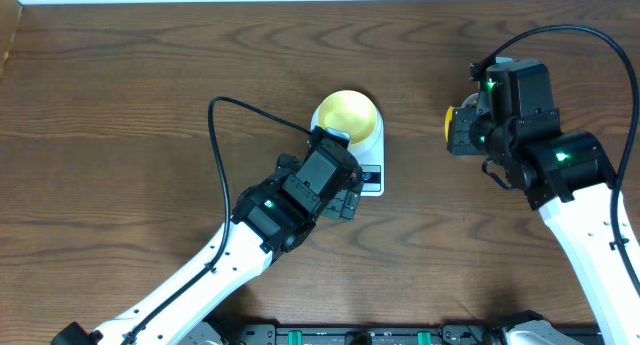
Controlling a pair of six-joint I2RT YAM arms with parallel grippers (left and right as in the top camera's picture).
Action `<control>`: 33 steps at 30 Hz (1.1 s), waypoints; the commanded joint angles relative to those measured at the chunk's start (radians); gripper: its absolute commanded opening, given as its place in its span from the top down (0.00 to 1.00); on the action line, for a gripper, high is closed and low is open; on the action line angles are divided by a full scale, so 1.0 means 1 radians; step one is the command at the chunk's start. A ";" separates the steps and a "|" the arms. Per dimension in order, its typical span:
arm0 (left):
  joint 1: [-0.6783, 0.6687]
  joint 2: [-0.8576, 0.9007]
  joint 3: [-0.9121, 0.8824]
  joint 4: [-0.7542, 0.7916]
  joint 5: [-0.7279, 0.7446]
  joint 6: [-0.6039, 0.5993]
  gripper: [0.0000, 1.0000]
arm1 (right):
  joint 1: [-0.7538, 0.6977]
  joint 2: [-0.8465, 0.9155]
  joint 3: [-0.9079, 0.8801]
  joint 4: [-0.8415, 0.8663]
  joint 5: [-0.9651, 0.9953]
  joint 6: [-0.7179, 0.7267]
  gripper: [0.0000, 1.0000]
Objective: Scoop item into bowl and weigh 50g on scale
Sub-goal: 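Pull the left gripper back from the scale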
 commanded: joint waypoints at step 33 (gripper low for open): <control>0.000 -0.006 -0.010 -0.008 0.009 0.036 0.02 | -0.003 -0.001 0.019 -0.026 0.042 -0.009 0.99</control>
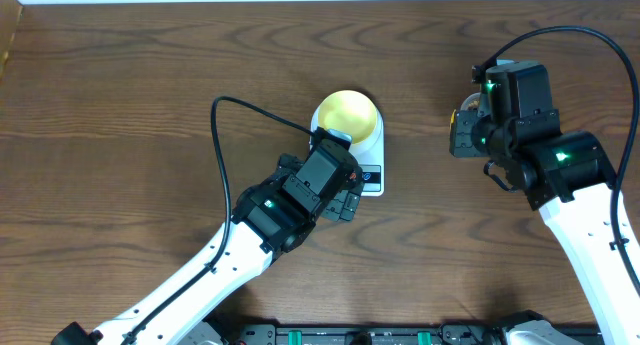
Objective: Scoop item into bowl and weigh 50g on scale
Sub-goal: 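Pull the left gripper back from the scale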
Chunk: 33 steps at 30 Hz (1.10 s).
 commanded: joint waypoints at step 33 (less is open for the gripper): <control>0.000 -0.006 -0.010 -0.003 0.001 0.009 0.02 | -0.003 -0.001 0.019 0.003 0.054 -0.012 0.99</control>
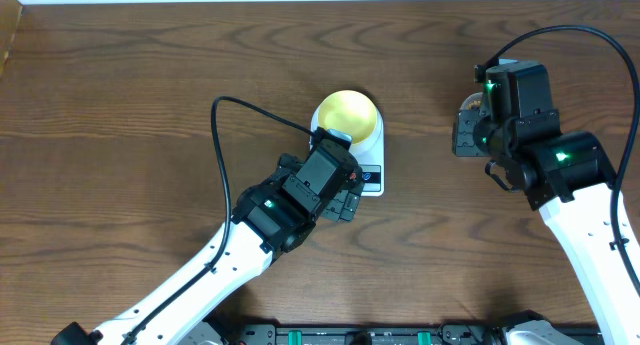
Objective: Scoop item into bowl and weigh 50g on scale
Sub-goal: 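Pull the left gripper back from the scale, then retract the left gripper to its side of the scale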
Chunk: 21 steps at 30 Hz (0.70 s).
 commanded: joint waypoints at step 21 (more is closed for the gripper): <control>0.000 -0.006 -0.010 -0.003 0.001 0.006 0.02 | -0.003 -0.001 0.019 0.021 0.016 -0.034 0.99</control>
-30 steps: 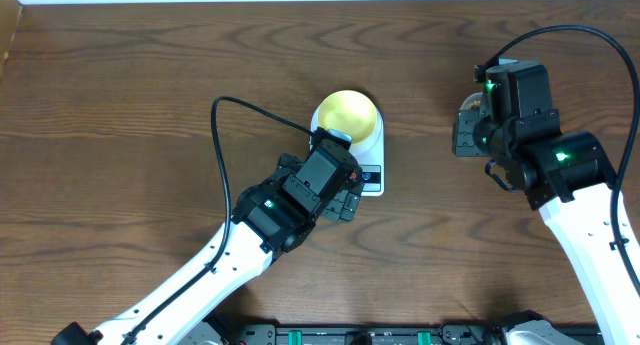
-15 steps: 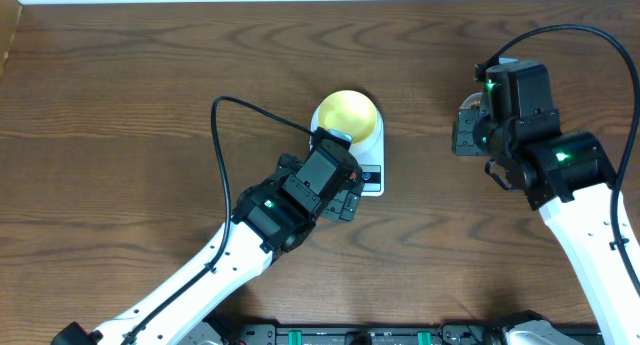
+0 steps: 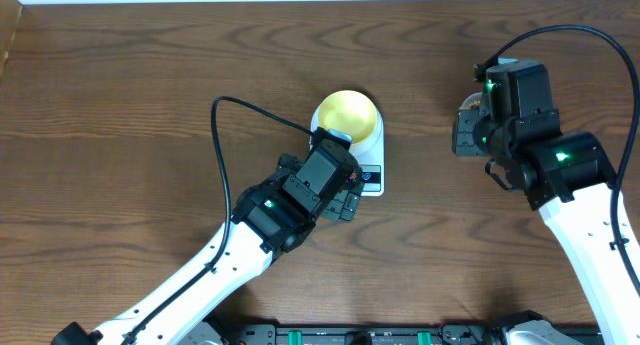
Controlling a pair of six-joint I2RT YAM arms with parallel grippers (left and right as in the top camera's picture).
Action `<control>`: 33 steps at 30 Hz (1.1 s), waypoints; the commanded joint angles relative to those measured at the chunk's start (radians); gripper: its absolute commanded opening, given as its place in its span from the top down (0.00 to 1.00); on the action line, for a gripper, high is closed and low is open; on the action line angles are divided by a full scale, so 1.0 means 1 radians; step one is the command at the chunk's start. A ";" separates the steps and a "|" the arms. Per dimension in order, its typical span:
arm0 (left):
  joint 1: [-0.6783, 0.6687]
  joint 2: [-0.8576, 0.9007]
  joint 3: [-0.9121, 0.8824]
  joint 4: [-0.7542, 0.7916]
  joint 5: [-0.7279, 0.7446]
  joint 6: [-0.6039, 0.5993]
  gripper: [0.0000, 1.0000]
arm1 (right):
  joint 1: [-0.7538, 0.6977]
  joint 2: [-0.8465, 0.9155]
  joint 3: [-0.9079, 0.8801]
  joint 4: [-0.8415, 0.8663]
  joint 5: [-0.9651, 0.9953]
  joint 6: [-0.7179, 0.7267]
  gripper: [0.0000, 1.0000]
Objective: Scoop item into bowl and weigh 50g on scale
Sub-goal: 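Retract the left gripper to its side of the scale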
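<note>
A yellow bowl (image 3: 347,115) stands on the white scale (image 3: 376,145), whose display (image 3: 371,177) faces the front. The bowl looks empty. My left gripper (image 3: 345,207) sits low at the scale's front left corner, beside the display; the wrist hides how its fingers stand. My right gripper (image 3: 463,135) points down at the table well to the right of the scale. Its own wrist covers it, with only a sliver of something pale (image 3: 468,104) showing at its back edge. No scoop or item to scoop is visible.
The dark wooden table (image 3: 150,105) stretches around the scale. The left arm's black cable (image 3: 215,145) loops over the table left of the scale. A dark rail (image 3: 360,335) runs along the front edge.
At the oldest moment a yellow thing showed at the left side of my right gripper. Less of it showed a second later, as the gripper stood slightly further right. Then the wrist hid it entirely, as it does now. The left arm stayed at the scale throughout.
</note>
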 commanded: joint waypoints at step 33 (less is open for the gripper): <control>0.000 -0.006 -0.010 -0.030 0.001 0.006 0.02 | -0.004 -0.021 0.019 -0.086 -0.044 -0.093 0.99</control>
